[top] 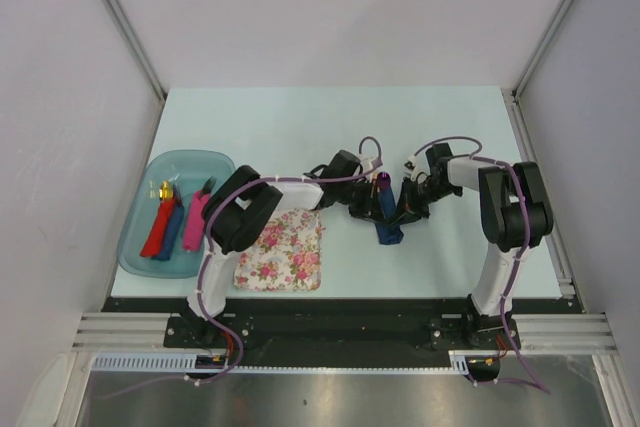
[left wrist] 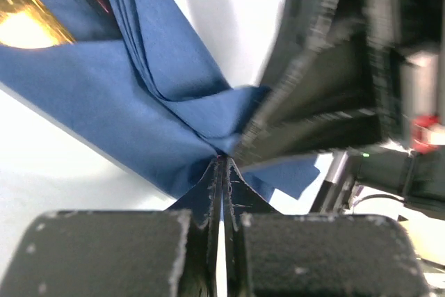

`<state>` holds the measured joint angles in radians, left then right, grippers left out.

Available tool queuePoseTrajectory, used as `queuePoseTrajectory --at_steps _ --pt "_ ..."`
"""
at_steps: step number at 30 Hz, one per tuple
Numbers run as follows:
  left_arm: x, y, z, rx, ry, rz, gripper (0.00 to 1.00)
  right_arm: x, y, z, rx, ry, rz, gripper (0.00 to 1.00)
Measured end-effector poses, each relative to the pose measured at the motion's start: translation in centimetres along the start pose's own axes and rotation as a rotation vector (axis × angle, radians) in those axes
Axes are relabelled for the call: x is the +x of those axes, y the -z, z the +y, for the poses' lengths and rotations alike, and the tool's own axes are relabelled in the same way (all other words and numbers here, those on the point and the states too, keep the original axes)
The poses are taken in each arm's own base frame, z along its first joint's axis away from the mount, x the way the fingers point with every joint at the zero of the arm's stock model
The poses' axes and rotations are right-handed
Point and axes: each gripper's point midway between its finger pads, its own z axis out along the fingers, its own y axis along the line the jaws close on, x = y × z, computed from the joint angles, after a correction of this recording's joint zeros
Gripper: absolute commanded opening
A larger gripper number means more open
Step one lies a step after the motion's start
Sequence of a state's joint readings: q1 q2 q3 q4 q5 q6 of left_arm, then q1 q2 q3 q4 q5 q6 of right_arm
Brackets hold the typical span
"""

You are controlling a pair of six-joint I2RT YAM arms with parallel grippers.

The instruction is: Place the utensils on the paper napkin and roll it up

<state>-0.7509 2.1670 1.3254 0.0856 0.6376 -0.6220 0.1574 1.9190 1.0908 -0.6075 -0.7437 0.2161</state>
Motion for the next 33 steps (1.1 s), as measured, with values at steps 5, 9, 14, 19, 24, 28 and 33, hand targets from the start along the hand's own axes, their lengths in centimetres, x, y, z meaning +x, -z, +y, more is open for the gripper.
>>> queuePoseTrajectory --at_steps 5,9,14,19,24,28,33 --pt "-0.7 1.5 -1.1 0.064 0.027 -0.059 0.07 -0.1 -0.5 -0.5 0.014 -0.001 0.004 0.00" --pt "-2.9 2.9 -2.1 0.136 0.055 -0.139 0.07 -0.1 -0.5 -0.5 0.015 -0.001 0.003 0.00" --pt "-5.0 4.1 -2.4 0.205 0.095 -0.209 0.02 -0.1 -0.4 -0.5 0.013 -0.004 0.003 0.00" --pt "-4.4 4.2 -2.9 0.253 0.116 -0.214 0.01 -0.2 -0.4 -0.5 0.010 -0.008 0.002 0.00" --pt "-2.1 3.8 -2.4 0.257 0.148 -0.174 0.00 -0.2 -0.3 -0.5 0.007 -0.011 0.003 0.00" --pt "-0.1 3.5 -1.9 0.252 0.169 -0.138 0.00 -0.2 -0.3 -0.6 0.006 -0.014 0.001 0.00" --pt "0.6 3.2 -2.3 0.260 0.168 -0.123 0.00 -0.2 -0.3 -0.6 0.003 -0.020 0.002 0.00"
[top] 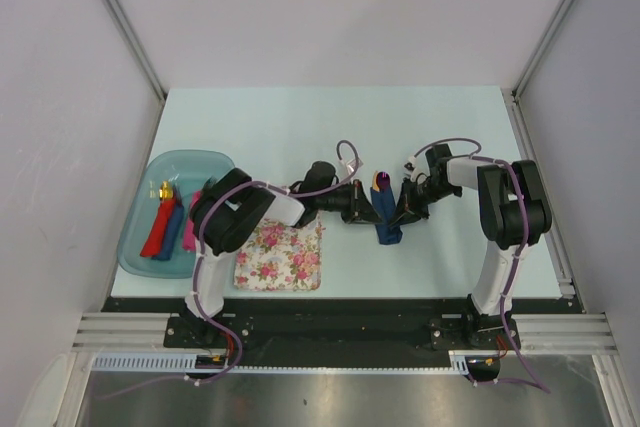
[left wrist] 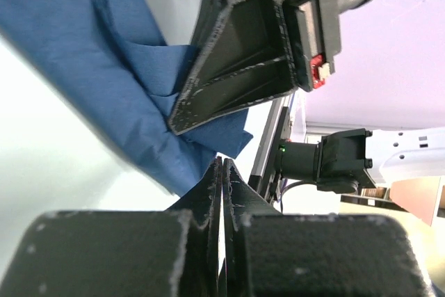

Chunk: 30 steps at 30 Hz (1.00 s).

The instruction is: Place the utensils on the paper napkin and roll it up

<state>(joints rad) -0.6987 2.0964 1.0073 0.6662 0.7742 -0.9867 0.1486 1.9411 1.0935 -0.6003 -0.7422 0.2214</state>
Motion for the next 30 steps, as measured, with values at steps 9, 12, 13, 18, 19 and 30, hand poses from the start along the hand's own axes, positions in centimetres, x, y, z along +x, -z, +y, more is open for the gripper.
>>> queuePoseTrajectory --at_steps 9,12,13,18,19,30 --pt "1.1 -0.9 0.0 0.000 -0.003 0.019 0.00 0.0 0.0 0.0 0.000 -0.013 -0.001 0.00" --pt "1.8 -1.3 1.2 -0.034 0.021 0.041 0.00 0.0 0.0 0.1 -0.001 -0.015 -0.001 0.00" --pt "2.1 -1.5 1.7 -0.048 0.029 0.050 0.00 0.0 0.0 0.1 -0.001 -0.015 -0.001 0.00" --pt "2.2 -1.9 2.6 -0.076 0.039 0.075 0.00 0.0 0.0 0.2 -0.007 -0.021 -0.001 0.00" --pt "2.1 -2.0 2.6 -0.080 0.035 0.078 0.00 -0.1 0.0 0.3 -0.009 -0.020 -0.003 0.00" --pt "2.2 -2.1 2.7 -0.097 0.003 0.107 0.00 -1.3 1.4 5.2 -0.102 0.055 -0.070 0.00"
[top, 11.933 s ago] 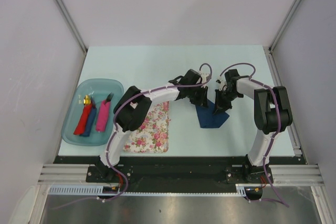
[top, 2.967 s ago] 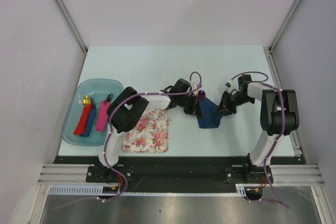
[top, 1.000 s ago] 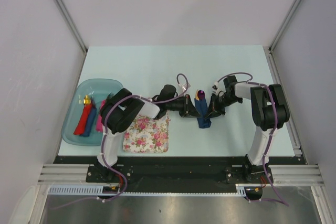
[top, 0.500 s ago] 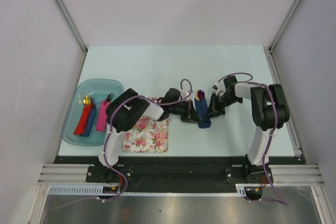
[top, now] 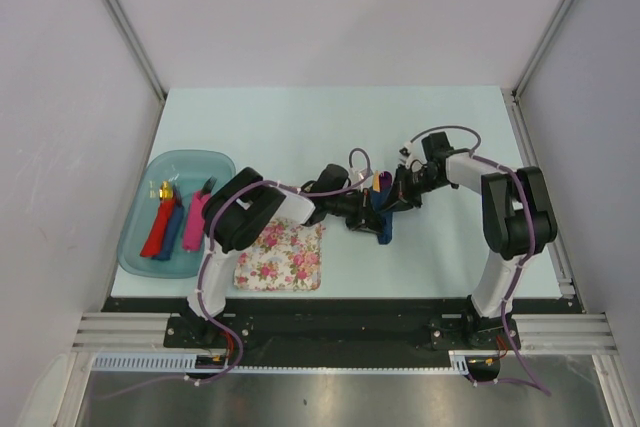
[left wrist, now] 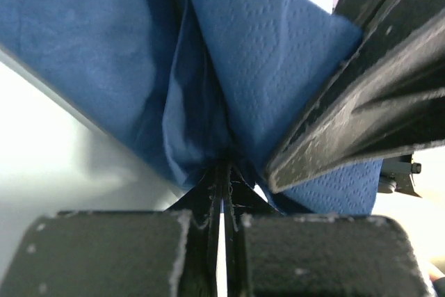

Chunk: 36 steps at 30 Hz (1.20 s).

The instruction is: Place the utensils on the paper napkin and roll it up

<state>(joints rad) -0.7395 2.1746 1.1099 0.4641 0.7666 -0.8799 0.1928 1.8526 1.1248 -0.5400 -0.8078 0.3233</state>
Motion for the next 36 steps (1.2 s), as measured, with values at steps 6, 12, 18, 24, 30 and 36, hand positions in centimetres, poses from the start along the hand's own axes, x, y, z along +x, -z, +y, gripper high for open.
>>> queuePoseTrajectory --at_steps 6,12,18,24,30,36 --pt "0.1 0.0 0.0 -0.001 -0.007 0.009 0.00 0.3 -0.6 0.3 -0.010 -0.013 0.026 0.00" --pt "0.1 0.1 0.1 -0.004 -0.004 0.013 0.00 0.5 -0.8 -0.2 -0.006 -0.027 0.043 0.00" --pt "0.1 0.0 0.0 -0.002 -0.023 0.018 0.00 0.6 -1.9 -1.9 0.005 -0.062 0.072 0.00" --pt "0.0 0.1 -0.2 0.006 -0.060 0.013 0.00 0.8 -2.4 -2.9 -0.011 -0.110 0.100 0.00" --pt "0.0 0.7 -0.7 -0.004 -0.101 -0.001 0.12 0.7 -2.4 -3.1 -0.007 -0.091 0.101 0.00" --pt "-1.4 3.5 -2.6 0.014 -0.154 -0.049 0.16 0.7 -2.4 -3.3 0.006 -0.069 0.103 0.00"
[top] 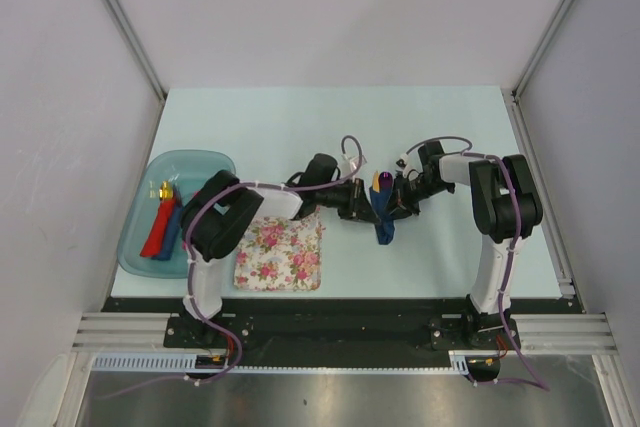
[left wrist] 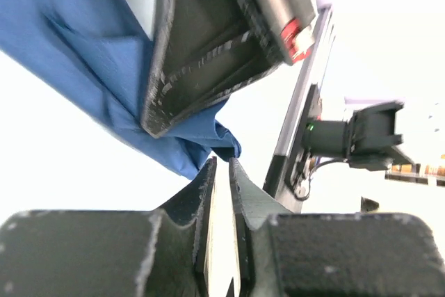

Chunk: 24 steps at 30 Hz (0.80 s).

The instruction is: Place the utensils on the paper napkin and roll it up

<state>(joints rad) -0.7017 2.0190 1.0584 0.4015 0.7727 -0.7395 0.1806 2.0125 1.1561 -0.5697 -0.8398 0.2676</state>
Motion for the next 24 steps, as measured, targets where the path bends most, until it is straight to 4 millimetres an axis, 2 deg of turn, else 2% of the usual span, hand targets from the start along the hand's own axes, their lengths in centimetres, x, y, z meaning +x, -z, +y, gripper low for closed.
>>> queuePoseTrajectory --at_steps 2,6,10,17,24 --pt "-1.6 1.1 0.0 0.003 -0.007 -0.041 0.14 0.0 0.0 0.0 0.000 0.006 0.001 0.00" --pt "-4.7 2.5 1.5 -0.013 0.010 -0.115 0.10 0.1 -0.1 0.1 0.000 0.020 0.004 0.00" --pt "-6.9 1.9 3.2 -0.023 0.042 -0.159 0.08 0.1 -0.2 0.2 0.003 0.039 0.002 0.00" --pt "-6.9 -0.7 5.8 -0.048 0.120 -0.158 0.05 0.1 -0.2 0.2 0.012 0.067 -0.001 0.00" --pt "-6.9 -1.9 6.6 -0.058 0.142 -0.154 0.02 0.2 -0.2 0.3 0.021 0.094 -0.004 0.00"
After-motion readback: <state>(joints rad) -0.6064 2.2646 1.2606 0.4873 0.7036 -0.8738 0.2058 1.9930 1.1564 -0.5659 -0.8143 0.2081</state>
